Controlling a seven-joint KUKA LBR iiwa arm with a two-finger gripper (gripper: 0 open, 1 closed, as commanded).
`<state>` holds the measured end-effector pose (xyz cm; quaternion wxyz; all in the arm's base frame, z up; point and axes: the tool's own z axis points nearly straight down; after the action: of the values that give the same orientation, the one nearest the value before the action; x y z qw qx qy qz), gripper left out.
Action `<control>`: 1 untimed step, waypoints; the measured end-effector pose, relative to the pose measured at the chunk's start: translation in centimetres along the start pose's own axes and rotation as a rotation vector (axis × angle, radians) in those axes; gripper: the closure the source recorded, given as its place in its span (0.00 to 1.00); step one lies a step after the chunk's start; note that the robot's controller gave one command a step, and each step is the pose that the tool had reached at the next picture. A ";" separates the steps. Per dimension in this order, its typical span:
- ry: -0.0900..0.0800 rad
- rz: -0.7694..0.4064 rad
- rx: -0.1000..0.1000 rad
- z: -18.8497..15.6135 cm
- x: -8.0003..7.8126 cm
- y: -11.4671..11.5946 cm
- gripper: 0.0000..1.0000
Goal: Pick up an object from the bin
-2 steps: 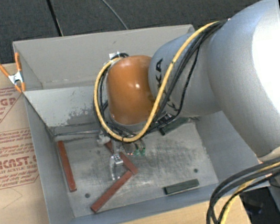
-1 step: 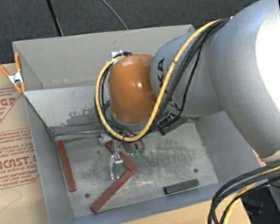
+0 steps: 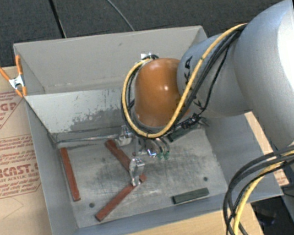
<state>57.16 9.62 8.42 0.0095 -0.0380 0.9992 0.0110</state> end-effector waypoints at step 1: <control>0.005 0.004 0.015 0.3 0.4 -0.2 1.00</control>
Offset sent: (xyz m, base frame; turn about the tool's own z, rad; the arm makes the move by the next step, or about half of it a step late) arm 0.0000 0.0000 0.0000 0.0000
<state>56.77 9.41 8.06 0.0072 -0.0359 0.9993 0.0032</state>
